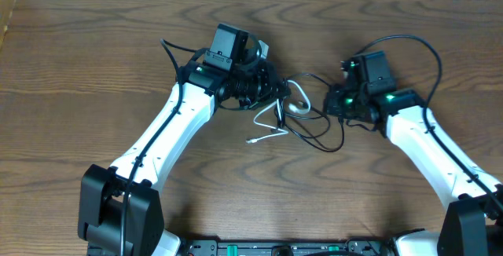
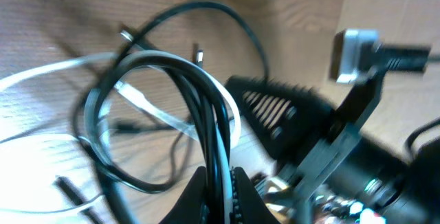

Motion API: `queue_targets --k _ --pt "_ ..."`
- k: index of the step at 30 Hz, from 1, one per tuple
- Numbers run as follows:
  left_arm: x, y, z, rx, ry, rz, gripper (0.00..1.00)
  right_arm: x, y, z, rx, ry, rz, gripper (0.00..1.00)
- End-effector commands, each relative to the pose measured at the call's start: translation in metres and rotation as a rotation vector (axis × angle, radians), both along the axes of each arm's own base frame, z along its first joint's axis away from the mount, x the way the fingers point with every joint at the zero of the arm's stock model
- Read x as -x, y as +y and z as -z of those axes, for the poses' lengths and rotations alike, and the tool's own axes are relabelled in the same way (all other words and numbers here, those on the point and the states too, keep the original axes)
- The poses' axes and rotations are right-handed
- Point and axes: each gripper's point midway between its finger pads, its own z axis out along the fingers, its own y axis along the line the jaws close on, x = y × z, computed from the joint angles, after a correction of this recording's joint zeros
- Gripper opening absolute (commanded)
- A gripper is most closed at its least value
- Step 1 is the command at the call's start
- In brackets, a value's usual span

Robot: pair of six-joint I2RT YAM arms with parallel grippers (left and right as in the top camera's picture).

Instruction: Untangle cables

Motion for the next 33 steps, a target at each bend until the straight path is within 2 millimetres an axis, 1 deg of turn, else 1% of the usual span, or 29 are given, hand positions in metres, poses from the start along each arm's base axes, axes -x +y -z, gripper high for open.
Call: queue_targets --k 1,4,5,7,15,18,21,23,24,27,29,30,31,32,33 --pt "0.005 0.004 -0.001 -0.066 -0.204 0.187 0.08 -0.006 -0.031 -0.001 0.065 -0.017 0.041 0.01" --pt "0.01 0.012 0.009 -0.13 -0.246 0.251 0.07 -0.008 -0.035 -0.003 0.037 -0.025 0.014 0.01" --pt "0.013 0.016 0.014 -0.165 -0.282 0.3 0.08 -0.009 -0.042 -0.004 0.024 -0.023 0.03 0.01" --pt "0.016 0.018 0.015 -0.175 -0.31 0.343 0.08 -0.011 -0.048 -0.005 0.012 -0.028 0.023 0.01" --pt "0.017 0.018 0.015 -0.184 -0.371 0.405 0.08 -0.014 -0.097 -0.003 0.022 -0.015 0.114 0.03" --pt "0.017 0.018 0.015 -0.183 -0.371 0.405 0.07 -0.015 -0.122 -0.002 0.035 -0.018 0.165 0.04" --pt "0.018 0.016 0.014 -0.172 -0.37 0.408 0.08 -0.015 -0.151 -0.002 0.036 -0.015 0.246 0.06" --pt "0.019 0.015 0.013 -0.162 -0.369 0.411 0.08 -0.012 -0.172 -0.001 0.036 -0.007 0.303 0.11" --pt "0.019 0.015 0.013 -0.162 -0.369 0.411 0.07 -0.01 -0.179 0.0 0.036 0.001 0.325 0.11" --pt "0.019 0.015 0.013 -0.157 -0.367 0.409 0.08 0.003 -0.201 0.005 0.054 0.047 0.392 0.05" --pt "0.018 0.014 0.012 -0.151 -0.363 0.402 0.08 0.01 -0.206 0.008 0.048 0.076 0.404 0.03" --pt "0.018 0.013 0.011 -0.144 -0.366 0.404 0.08 0.012 -0.204 0.008 0.037 0.08 0.388 0.03" --pt "0.019 0.011 0.009 -0.131 -0.369 0.407 0.08 0.012 -0.198 0.006 0.014 0.067 0.341 0.05" --pt "0.019 0.009 0.007 -0.116 -0.375 0.41 0.07 0.01 -0.188 0.003 -0.019 0.044 0.283 0.09" --pt "0.019 0.007 0.004 -0.096 -0.381 0.415 0.07 0.007 -0.177 -0.002 -0.063 0.013 0.214 0.18"
